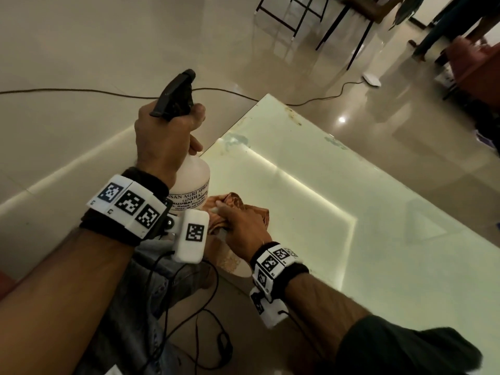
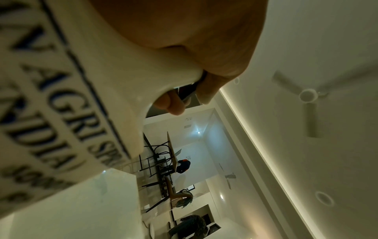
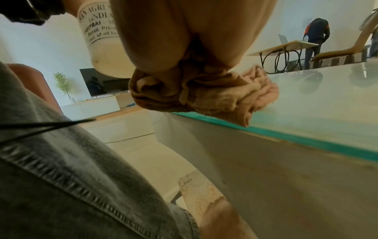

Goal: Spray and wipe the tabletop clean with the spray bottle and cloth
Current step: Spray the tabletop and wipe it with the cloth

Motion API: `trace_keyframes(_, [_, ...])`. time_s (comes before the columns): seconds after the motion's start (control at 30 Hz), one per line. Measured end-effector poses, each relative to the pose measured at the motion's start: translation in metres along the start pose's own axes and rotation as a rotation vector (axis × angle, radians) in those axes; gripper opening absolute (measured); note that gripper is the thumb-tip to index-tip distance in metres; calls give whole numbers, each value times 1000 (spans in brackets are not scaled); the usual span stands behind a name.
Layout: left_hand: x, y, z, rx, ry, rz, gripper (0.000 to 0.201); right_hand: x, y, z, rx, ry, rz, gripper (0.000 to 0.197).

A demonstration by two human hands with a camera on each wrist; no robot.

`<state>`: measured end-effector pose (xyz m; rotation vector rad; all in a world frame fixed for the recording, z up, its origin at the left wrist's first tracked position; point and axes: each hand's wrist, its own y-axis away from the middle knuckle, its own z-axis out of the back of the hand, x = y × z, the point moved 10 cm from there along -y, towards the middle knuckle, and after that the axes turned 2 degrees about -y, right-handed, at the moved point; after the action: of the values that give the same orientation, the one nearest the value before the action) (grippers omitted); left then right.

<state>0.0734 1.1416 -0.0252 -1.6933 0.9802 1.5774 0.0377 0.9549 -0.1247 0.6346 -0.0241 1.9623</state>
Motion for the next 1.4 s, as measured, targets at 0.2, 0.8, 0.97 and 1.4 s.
trace_keyframes(0.2, [2,14,-10,36,-28,-20,20,-11,44,1,95,61,73,45])
trace_keyframes(0.8, [-19,223,-134,585,-69,-92,7,-94,259,100,-343,-145,-66,29])
trace_keyframes(0.97, [-43,283,-156,654,-70,-142,18,-106,314,127,-539,-183,-21,29])
trace_keyframes(1.4, [-7,341,-272,986,-141,59,27,-191,347,206,-850,-327,11,27])
